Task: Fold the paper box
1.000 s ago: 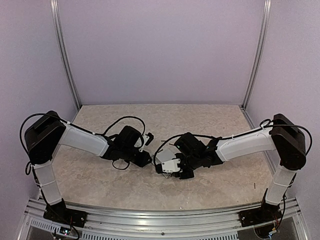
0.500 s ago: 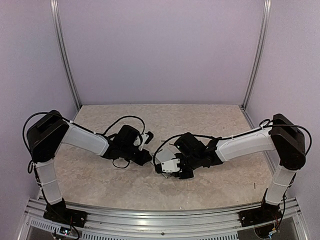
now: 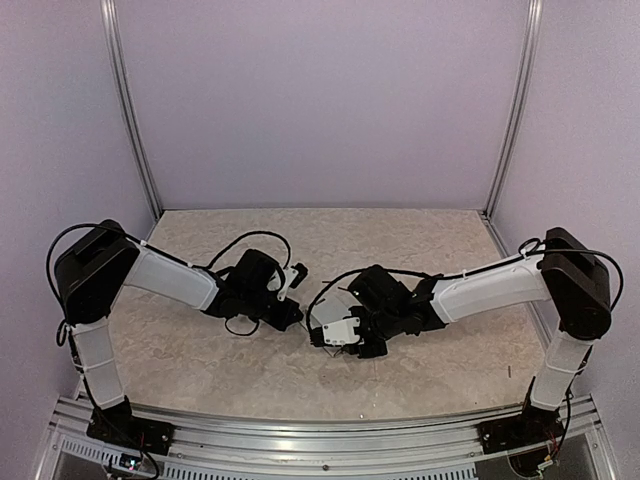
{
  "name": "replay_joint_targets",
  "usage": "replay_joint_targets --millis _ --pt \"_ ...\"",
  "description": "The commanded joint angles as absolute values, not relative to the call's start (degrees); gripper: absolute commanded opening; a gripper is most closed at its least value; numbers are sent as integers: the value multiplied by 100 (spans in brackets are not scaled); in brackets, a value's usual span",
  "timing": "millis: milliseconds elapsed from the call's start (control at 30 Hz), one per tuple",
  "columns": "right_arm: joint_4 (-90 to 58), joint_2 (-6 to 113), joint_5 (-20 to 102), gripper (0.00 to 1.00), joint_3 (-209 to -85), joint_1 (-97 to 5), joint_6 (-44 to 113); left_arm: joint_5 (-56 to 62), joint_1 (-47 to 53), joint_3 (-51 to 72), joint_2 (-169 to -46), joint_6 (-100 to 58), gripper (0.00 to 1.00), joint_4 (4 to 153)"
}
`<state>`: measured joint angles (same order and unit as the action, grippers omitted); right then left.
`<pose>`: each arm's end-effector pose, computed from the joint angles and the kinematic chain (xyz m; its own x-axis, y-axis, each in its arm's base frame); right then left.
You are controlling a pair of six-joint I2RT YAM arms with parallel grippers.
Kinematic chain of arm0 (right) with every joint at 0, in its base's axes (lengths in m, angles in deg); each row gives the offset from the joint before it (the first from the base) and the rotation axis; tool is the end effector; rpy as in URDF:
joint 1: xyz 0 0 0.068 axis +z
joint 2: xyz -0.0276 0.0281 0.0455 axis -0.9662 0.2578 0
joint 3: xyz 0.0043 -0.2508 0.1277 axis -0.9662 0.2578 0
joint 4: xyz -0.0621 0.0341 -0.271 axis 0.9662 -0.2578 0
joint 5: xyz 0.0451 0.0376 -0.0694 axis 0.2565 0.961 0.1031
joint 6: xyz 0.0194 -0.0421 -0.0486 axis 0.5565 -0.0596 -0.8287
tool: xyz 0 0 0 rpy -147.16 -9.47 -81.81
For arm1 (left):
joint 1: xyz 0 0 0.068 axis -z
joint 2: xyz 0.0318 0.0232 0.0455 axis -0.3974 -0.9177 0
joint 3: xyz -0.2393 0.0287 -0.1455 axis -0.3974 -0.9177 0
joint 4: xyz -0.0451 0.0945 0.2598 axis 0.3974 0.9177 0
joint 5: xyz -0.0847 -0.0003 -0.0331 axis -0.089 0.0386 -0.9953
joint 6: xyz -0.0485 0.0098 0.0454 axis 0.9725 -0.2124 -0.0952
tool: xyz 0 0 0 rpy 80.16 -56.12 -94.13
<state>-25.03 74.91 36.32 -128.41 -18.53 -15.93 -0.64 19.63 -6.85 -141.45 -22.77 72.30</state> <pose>0.2077 0.3189 0.1269 0.2560 -0.8628 -0.4360 -0.9279 -0.0928 -0.3612 0.2858 -0.2818 0.1004 -0.6489 0.3815 -0.6583 0.6716 0.6938 -0.2600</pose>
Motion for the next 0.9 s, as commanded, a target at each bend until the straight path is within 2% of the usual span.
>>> replay_joint_targets --millis 0,300,600,867 --pt "-3297 7984 3801 31 -12637 -1755 -1511 -300 2008 -449 -14165 -2407 0 7309" --pt "-3366 8031 3858 31 -12704 -1753 -1426 114 2280 -464 -14086 -2662 0 7330" --pt "-3402 8065 3915 31 -12714 -1758 -1377 464 2580 -1490 -13785 -2935 0 5803" --pt "-3418 8116 3924 31 -12750 -1757 -1377 611 2674 -1475 -13700 -3134 0 5730"
